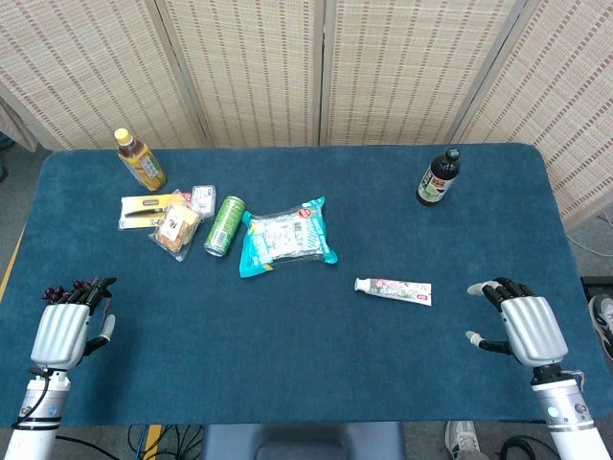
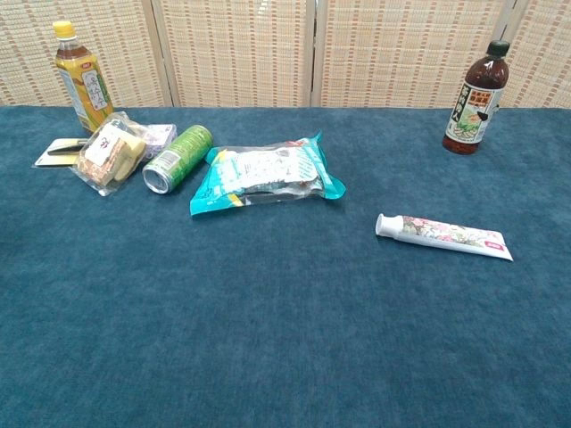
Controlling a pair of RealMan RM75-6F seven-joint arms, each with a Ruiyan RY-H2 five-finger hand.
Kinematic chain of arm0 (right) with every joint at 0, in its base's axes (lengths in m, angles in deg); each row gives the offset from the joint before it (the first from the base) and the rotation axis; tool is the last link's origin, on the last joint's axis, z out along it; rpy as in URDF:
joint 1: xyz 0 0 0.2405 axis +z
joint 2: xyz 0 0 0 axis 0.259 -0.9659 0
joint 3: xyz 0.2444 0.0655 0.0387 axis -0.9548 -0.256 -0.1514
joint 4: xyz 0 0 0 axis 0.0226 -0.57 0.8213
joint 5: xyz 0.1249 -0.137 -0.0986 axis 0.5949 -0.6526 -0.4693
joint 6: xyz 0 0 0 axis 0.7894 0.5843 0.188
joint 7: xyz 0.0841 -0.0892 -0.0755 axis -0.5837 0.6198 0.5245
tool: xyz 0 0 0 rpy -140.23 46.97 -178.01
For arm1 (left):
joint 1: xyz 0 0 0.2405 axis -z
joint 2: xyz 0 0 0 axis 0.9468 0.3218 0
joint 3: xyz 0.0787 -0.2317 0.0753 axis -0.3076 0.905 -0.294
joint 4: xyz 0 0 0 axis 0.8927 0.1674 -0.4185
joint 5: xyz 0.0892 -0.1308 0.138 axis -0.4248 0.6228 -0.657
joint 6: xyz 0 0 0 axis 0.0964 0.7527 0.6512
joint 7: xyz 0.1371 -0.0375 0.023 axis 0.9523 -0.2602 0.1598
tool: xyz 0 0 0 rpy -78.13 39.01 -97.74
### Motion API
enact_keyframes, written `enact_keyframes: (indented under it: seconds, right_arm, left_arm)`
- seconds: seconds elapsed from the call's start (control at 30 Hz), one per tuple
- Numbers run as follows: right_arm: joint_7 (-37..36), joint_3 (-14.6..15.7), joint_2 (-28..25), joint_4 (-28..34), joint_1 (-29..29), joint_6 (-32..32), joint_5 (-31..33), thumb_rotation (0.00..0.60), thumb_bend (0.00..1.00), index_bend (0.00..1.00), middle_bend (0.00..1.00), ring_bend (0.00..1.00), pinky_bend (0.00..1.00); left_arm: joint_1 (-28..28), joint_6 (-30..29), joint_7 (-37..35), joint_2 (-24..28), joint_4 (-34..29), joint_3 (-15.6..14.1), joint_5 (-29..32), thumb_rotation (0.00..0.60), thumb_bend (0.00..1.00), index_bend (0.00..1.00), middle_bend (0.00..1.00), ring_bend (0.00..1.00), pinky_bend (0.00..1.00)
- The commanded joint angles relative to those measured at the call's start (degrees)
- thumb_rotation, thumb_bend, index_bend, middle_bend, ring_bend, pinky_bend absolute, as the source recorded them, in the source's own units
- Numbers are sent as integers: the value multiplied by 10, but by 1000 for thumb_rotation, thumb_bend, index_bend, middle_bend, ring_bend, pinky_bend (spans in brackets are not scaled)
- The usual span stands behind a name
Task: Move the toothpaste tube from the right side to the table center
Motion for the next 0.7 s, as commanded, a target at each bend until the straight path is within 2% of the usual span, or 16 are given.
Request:
enact_keyframes:
  seconds: [0.03, 0.27, 0.47, 0.6, 0.7]
  right_arm:
    - [-1, 1, -1, 1, -1, 1, -2, 600, 52, 353, 386, 263, 341]
    - [-4, -15, -9, 6, 14, -22, 20, 600, 51, 353, 390, 263, 341]
    - [0, -38, -17, 12, 60, -96, 65, 600, 51, 353, 391, 264, 341]
    - [21, -51, -6, 3, 91, -134, 93, 600, 52, 353, 404, 263, 343]
    - [61, -60, 31, -24, 124, -162, 105, 600, 52, 353, 405, 256, 342]
  left_arm:
    - [0, 1, 0, 0, -1, -1, 0, 600, 396, 189, 360, 335, 391]
    - [-1, 0, -2, 3, -3, -2, -4, 600, 395, 189, 360, 335, 392]
    - [-2, -2, -7, 6, -4, -5, -11, 600, 395, 189, 360, 335, 390]
    - [-2, 1, -11, 9, -2, -9, -16, 600, 395, 189, 360, 335, 391]
    - [-4, -1, -20, 6, -1, -12, -19, 600, 395, 189, 360, 335, 391]
